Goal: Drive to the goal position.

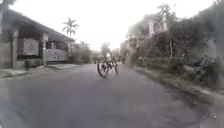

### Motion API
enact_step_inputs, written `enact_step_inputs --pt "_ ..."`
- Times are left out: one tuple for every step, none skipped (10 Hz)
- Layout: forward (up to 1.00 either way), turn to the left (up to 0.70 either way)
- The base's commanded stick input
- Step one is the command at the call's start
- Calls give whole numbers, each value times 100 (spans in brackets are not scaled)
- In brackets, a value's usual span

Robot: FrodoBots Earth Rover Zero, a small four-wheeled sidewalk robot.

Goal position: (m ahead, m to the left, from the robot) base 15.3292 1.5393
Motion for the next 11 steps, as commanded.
enact_step_inputs --pt "100 4" --pt "100 4" --pt "100 -16" --pt "100 -36" --pt "100 -36" --pt "100 -32" --pt "100 4" --pt "100 4" --pt "100 4" --pt "100 4" --pt "100 4"
